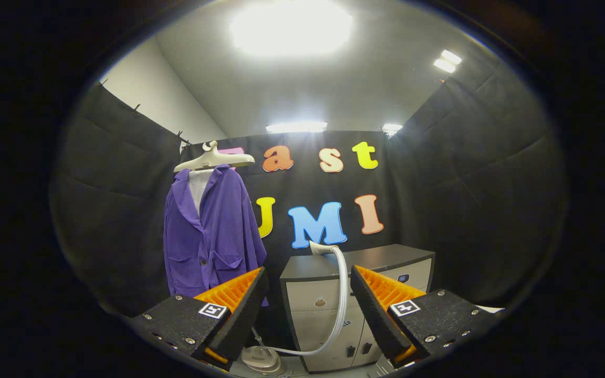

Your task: Iron the clothes twice with a garment steamer, once on the left side and once on the right side.

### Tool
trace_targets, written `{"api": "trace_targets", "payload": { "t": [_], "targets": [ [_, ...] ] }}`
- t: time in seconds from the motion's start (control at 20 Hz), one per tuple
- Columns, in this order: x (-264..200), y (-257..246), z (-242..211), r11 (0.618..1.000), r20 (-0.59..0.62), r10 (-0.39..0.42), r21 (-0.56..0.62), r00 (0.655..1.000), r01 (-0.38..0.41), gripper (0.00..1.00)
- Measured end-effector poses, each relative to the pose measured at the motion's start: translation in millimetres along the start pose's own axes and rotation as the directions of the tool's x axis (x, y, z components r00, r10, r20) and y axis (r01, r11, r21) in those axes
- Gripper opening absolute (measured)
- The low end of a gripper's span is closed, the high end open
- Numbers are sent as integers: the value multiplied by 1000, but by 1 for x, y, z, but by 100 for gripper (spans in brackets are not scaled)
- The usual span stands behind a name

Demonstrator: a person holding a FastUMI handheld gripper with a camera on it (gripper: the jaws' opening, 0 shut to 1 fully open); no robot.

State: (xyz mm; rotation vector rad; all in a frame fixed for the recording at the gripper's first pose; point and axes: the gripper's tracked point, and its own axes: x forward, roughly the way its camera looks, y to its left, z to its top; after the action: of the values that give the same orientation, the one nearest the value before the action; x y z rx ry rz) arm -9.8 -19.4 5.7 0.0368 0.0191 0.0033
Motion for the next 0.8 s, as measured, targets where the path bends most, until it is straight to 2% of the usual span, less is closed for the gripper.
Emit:
{"api": "trace_targets", "payload": {
  "t": [0.4, 0.8],
  "targets": [
    [26, -14, 18, 995, -33, 52, -86, 998, -54, 96],
    [108, -28, 40, 994, -31, 105, -40, 994, -106, 96]
  ]
}}
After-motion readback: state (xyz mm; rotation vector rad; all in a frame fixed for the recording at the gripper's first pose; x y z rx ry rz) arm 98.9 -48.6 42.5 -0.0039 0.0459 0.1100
